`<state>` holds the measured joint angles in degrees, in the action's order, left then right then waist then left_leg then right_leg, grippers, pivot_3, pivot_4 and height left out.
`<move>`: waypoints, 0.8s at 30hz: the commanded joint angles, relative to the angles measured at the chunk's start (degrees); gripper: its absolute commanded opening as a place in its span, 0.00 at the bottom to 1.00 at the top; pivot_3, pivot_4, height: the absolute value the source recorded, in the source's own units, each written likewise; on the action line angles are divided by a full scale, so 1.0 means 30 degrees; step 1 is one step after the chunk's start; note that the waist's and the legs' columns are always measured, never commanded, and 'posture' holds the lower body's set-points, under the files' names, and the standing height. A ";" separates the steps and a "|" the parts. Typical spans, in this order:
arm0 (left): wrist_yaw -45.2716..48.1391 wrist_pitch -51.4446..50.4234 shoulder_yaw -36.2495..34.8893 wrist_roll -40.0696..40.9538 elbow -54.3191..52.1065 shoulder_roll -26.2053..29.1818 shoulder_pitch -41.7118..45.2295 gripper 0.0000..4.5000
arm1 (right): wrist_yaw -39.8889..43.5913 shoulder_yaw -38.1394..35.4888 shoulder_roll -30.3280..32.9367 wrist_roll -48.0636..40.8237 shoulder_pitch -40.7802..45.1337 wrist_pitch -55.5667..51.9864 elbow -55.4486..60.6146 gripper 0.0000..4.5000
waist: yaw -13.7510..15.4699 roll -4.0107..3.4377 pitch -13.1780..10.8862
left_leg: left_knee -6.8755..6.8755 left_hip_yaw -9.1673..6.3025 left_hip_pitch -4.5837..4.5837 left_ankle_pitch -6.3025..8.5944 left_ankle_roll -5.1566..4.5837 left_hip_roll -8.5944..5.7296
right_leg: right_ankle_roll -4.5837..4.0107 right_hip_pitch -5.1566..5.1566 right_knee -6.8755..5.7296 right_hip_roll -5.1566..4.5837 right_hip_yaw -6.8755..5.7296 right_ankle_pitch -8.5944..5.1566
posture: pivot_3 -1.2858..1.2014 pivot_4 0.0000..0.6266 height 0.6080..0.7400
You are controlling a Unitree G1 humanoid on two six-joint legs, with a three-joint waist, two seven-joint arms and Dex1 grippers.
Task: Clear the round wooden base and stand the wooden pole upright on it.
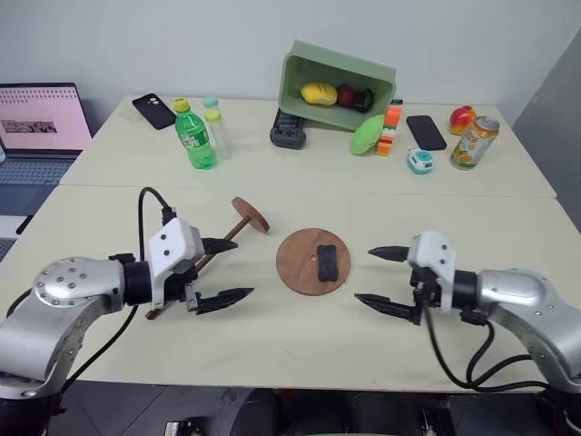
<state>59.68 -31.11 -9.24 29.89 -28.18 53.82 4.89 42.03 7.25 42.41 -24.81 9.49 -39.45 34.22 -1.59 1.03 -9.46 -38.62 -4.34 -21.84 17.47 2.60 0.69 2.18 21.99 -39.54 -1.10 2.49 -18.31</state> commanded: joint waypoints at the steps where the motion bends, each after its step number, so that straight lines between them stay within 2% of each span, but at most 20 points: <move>1: 0.0512 0.1214 0.0936 -0.0657 0.0531 -0.0104 0.0779 0.99 | -0.1844 0.2533 -0.1916 0.1866 0.0977 -0.0069 -0.0679 1.00 | -0.0021 -0.0008 -0.0004 | -0.0006 -0.0005 -0.0001 0.0000 0.0001 -0.0001 | -0.0001 0.0001 -0.0011 0.0005 -0.0002 0.0000 | 0.52 0.24 1.00; 10: 0.0524 0.2192 0.1384 -0.1206 0.1316 -0.0404 0.0896 0.99 | -0.3595 0.3856 -0.4175 0.3882 0.2480 -0.0781 -0.2514 1.00 | -0.0037 -0.0032 -0.0019 | -0.0034 0.0003 -0.0026 0.0000 0.0000 -0.0023 | -0.0001 0.0020 -0.0026 0.0018 0.0003 -0.0001 | 0.52 0.24 1.00; 24: 0.0376 0.2938 0.1028 -0.1448 0.1432 -0.0405 0.0042 0.99 | -0.4283 0.4435 -0.6452 0.4578 0.3564 -0.2120 -0.3806 1.00 | -0.0052 -0.0039 -0.0023 | -0.0032 -0.0003 -0.0028 0.0001 -0.0002 -0.0018 | -0.0001 0.0037 -0.0049 0.0015 -0.0003 -0.0002 | 0.52 0.24 1.00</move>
<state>60.76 -23.32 -4.68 25.60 -23.23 52.46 5.08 29.65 20.49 23.69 -11.35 18.99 -45.76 21.89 -1.74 0.91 -9.53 -38.71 -4.35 -21.92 17.47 2.60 0.63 2.18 22.11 -39.69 -1.06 2.49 -18.32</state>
